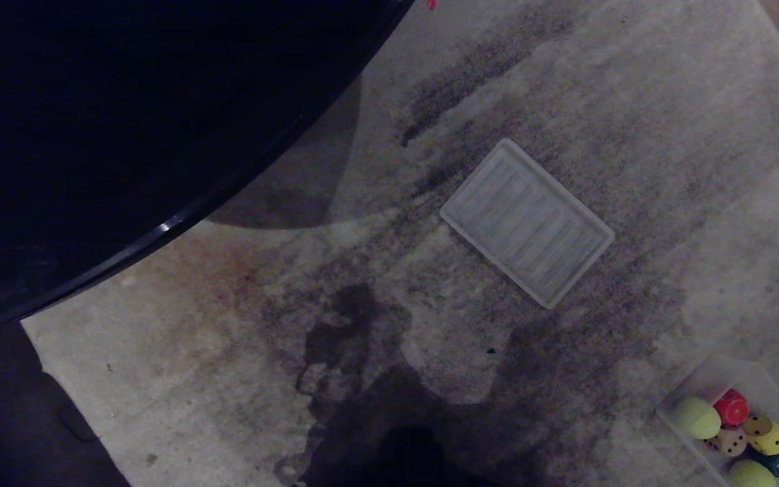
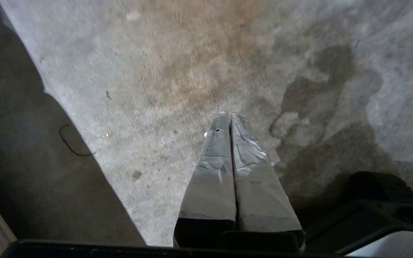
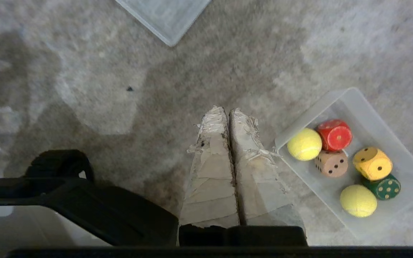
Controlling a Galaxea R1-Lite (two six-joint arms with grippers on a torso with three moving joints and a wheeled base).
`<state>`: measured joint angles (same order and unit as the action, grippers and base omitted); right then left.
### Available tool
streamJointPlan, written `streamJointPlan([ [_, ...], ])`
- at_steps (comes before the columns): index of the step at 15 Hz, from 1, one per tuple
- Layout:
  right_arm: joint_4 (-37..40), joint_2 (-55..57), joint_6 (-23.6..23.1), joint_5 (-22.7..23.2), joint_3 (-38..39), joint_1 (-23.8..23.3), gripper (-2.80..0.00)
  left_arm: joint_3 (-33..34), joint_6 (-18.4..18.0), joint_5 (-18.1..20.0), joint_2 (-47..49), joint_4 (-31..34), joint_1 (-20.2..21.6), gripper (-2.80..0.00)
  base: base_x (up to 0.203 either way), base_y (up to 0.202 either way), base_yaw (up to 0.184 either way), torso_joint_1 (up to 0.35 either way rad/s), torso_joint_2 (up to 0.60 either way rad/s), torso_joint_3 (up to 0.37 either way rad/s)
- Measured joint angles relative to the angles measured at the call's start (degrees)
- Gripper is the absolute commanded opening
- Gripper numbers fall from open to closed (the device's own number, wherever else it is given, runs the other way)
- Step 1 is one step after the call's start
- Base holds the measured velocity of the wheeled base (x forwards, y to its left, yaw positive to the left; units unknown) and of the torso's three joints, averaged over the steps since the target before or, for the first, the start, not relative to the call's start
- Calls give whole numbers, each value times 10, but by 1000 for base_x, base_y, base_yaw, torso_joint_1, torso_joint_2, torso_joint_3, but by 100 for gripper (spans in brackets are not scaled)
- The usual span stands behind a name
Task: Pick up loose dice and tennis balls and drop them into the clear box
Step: Close the lid
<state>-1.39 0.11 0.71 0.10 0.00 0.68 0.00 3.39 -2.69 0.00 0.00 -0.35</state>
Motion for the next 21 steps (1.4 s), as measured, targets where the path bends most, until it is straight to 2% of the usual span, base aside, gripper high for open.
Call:
streamJointPlan([
  [7,5,1,0,-4,-4,-1,-280,0,7,-1,0,-1,0,-280,0,0,0,1,1,-41],
  [10,44,46,7,-4,-75,-4,-280,0,7,-1,0,-1,0,-280,0,0,0,0,0,0],
  [13,59,183,30,-4,-160,-11,-280,0,7,-1,0,-1,0,-280,0,0,0,0,0,0],
  [15,34,302,55,-4,-194,-17,-280,0,7,-1,0,-1,0,-280,0,0,0,0,0,0],
  [18,-62,497,104,-9,-222,-24,-280,0,7,-1,0,-1,0,-280,0,0,0,0,0,0],
  [21,-207,697,162,-21,-247,-25,-280,0,7,-1,0,-1,0,-280,0,0,0,0,0,0],
])
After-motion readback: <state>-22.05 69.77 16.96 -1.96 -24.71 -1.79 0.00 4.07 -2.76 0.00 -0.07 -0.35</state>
